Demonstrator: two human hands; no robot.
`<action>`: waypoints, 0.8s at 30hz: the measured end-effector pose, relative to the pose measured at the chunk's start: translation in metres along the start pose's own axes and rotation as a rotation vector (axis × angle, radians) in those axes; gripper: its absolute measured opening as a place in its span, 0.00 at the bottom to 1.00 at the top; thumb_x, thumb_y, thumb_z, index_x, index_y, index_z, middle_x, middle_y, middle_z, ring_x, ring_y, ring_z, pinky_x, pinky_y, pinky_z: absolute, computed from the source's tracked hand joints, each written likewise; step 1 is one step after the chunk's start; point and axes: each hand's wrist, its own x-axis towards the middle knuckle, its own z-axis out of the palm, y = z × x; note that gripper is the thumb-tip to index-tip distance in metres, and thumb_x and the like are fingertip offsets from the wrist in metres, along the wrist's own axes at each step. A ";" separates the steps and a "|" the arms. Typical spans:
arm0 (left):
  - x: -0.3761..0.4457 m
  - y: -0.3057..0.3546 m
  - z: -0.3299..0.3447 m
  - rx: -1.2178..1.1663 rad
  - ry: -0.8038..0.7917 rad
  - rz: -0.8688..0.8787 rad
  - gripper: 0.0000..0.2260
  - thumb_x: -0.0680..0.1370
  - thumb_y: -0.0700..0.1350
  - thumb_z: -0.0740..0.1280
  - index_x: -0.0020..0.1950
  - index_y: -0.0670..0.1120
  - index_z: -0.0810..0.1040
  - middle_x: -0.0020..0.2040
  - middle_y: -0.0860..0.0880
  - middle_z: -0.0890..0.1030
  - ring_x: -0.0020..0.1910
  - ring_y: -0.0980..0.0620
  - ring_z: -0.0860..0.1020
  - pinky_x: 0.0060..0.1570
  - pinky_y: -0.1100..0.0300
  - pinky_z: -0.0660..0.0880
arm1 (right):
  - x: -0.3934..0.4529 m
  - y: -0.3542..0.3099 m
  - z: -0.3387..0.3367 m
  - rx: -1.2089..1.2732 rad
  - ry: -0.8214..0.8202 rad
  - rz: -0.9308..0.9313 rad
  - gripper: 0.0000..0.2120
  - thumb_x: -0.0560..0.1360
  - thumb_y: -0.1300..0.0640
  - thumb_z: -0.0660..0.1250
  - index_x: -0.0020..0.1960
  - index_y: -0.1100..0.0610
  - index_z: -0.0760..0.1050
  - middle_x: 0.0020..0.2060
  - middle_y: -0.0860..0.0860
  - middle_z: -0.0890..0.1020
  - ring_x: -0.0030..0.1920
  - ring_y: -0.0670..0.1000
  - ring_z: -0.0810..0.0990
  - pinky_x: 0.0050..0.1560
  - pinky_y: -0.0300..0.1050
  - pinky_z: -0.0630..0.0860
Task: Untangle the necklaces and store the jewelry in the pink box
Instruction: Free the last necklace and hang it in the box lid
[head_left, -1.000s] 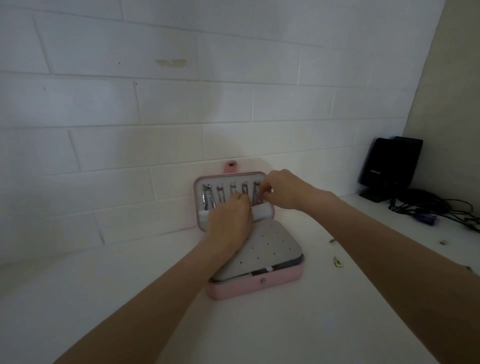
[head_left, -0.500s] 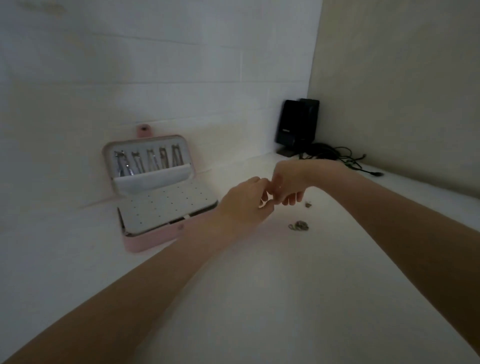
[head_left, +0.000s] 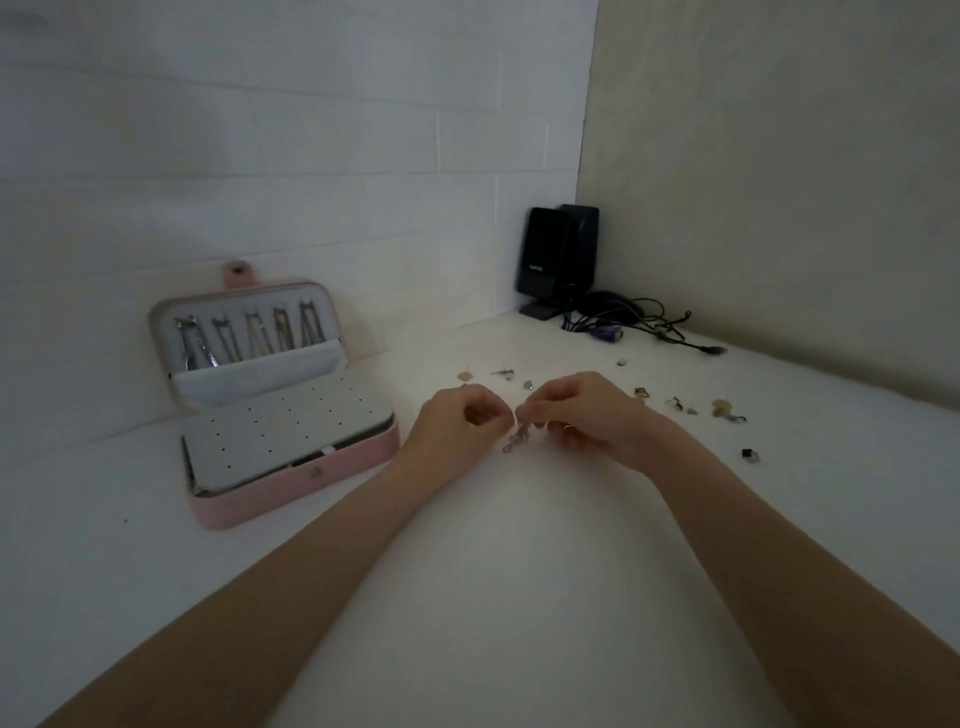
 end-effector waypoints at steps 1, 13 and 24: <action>0.002 -0.001 -0.002 -0.117 0.031 -0.043 0.08 0.74 0.40 0.69 0.37 0.50 0.78 0.35 0.55 0.78 0.33 0.64 0.75 0.37 0.71 0.71 | 0.001 0.004 0.003 0.104 0.040 -0.008 0.03 0.70 0.58 0.72 0.41 0.59 0.81 0.32 0.50 0.77 0.30 0.46 0.70 0.29 0.37 0.66; 0.007 0.001 0.001 -0.498 -0.015 -0.124 0.01 0.74 0.37 0.69 0.45 0.41 0.79 0.37 0.48 0.82 0.35 0.61 0.80 0.38 0.69 0.75 | 0.005 0.006 0.019 0.388 0.167 -0.101 0.07 0.72 0.58 0.70 0.39 0.61 0.79 0.28 0.50 0.74 0.27 0.45 0.68 0.25 0.34 0.63; -0.003 0.010 -0.002 -0.555 0.050 -0.204 0.05 0.75 0.39 0.68 0.39 0.45 0.79 0.33 0.53 0.79 0.32 0.62 0.77 0.35 0.70 0.72 | -0.007 0.002 0.026 0.431 0.184 -0.082 0.09 0.73 0.57 0.70 0.37 0.60 0.77 0.28 0.50 0.72 0.27 0.45 0.68 0.25 0.35 0.63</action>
